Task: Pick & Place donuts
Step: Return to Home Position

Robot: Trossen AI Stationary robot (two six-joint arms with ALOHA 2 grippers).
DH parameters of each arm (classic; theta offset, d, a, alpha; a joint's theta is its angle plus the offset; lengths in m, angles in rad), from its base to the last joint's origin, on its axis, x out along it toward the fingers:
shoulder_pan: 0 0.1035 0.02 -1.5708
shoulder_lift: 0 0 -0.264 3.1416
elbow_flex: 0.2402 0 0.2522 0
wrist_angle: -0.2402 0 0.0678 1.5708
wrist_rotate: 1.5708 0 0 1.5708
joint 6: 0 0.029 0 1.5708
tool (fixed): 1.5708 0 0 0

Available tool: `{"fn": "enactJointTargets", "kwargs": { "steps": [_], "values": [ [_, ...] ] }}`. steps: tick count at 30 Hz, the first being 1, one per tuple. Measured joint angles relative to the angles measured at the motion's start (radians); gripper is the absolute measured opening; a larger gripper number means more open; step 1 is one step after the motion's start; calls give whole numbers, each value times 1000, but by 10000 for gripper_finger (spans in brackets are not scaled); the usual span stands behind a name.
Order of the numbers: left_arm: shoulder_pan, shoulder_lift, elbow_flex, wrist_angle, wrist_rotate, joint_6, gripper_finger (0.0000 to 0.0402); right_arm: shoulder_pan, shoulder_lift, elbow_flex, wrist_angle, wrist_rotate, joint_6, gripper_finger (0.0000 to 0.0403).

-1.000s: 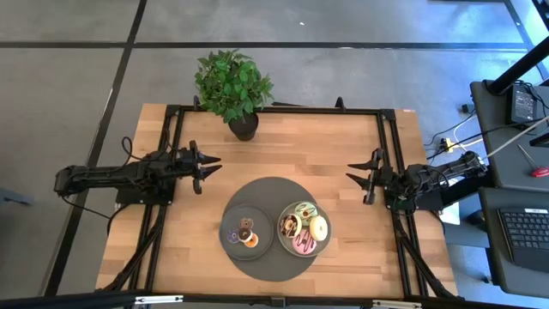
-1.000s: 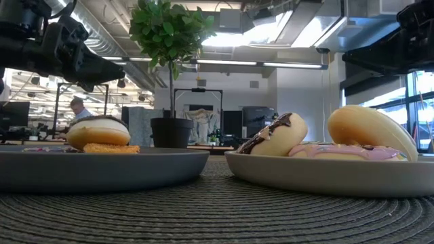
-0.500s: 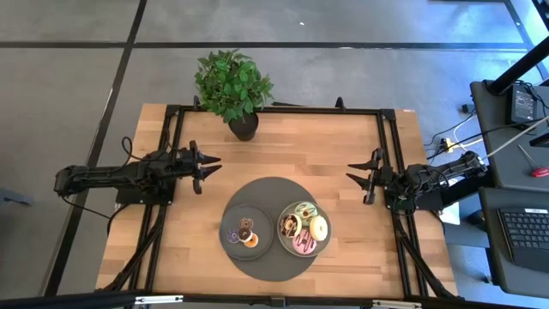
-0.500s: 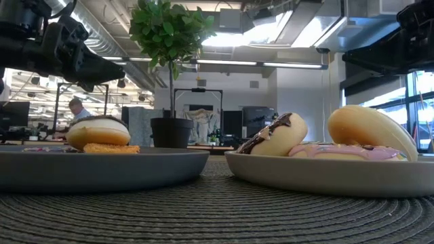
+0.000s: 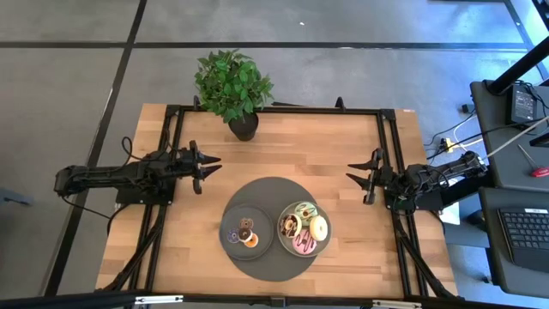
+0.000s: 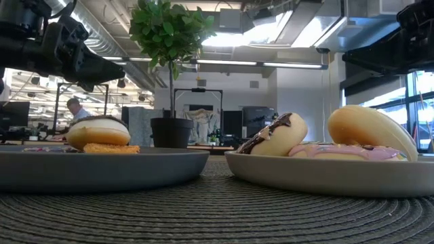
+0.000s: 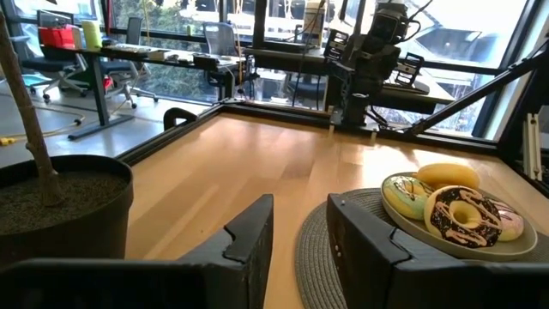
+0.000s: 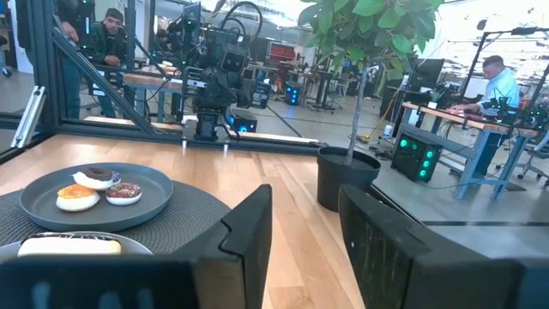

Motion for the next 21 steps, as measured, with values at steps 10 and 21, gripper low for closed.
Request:
{"fn": "enactJointTargets", "kwargs": {
  "steps": [10, 21],
  "values": [
    [0, 0, 0, 0, 0, 0, 110, 0, 0, 0, 0, 0, 0, 139],
    [0, 0, 0, 0, 0, 0, 111, 0, 0, 0, 0, 0, 0, 139]
  ]
}}
